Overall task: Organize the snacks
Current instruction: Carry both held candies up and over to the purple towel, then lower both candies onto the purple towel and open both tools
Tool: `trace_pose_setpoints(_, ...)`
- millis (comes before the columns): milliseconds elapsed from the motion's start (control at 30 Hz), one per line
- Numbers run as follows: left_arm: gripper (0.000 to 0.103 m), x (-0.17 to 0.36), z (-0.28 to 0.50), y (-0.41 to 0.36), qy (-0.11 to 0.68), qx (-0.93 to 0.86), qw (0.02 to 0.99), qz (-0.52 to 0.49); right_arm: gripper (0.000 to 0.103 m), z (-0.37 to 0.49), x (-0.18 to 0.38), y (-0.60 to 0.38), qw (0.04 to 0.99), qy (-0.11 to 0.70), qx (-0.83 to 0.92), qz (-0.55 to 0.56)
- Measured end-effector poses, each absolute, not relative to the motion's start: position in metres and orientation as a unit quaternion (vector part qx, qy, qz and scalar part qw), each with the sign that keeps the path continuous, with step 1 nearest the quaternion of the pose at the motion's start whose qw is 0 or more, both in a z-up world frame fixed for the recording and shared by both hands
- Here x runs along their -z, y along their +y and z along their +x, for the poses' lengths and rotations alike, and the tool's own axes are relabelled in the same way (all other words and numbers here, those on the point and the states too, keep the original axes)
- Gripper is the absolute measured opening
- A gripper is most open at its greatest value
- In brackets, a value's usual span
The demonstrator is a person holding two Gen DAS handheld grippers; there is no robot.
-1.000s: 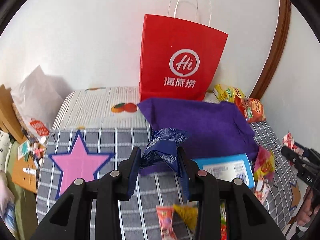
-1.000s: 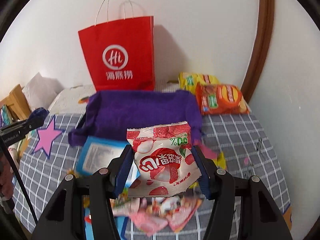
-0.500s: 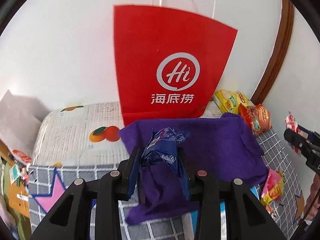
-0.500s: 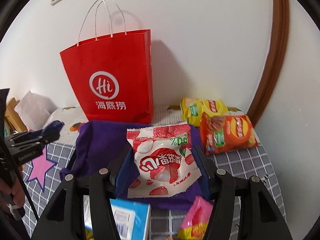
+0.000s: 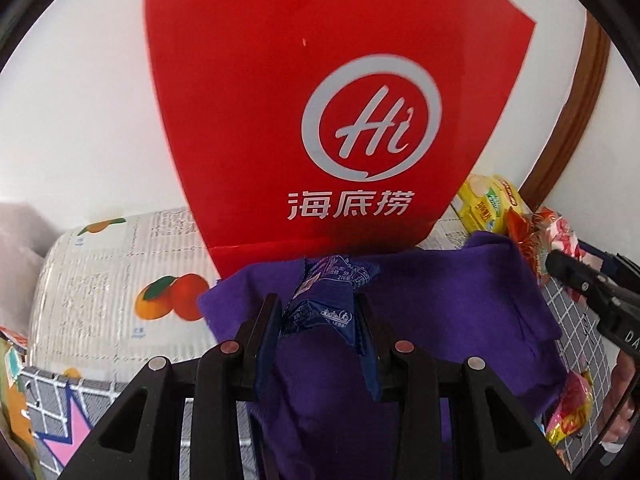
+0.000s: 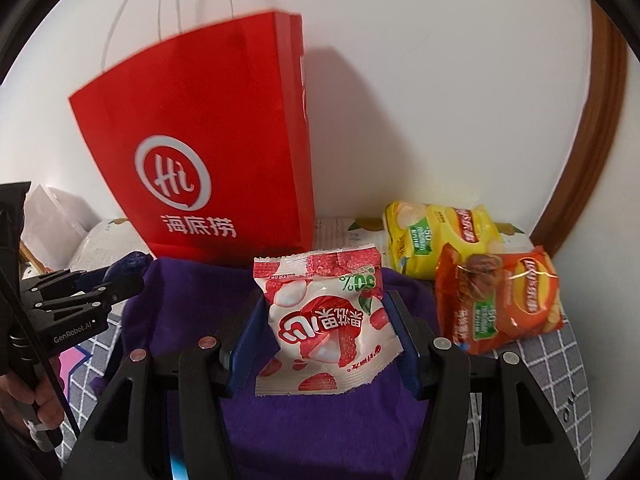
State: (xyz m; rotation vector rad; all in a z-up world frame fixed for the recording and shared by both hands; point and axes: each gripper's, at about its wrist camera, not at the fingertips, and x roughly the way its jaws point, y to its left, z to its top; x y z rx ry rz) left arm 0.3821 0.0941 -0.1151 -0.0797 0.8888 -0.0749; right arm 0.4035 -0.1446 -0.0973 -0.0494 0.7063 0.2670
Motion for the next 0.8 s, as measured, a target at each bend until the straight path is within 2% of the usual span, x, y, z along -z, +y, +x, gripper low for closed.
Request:
trace_pose_setpoints(233,0.034,0.145,0.401,0.097,0.461,0.031,0.886,-0.042,0.058,0.432,0.13,-0.142,0.911,0.389,-0.135,-0.032)
trace_pose_setpoints(800,0.034,0.17,0.408,0.09,0.485,0.042,0.872,-0.052,0.058,0.455,0.184,-0.132,0.875,0.464,-0.129,-0.047)
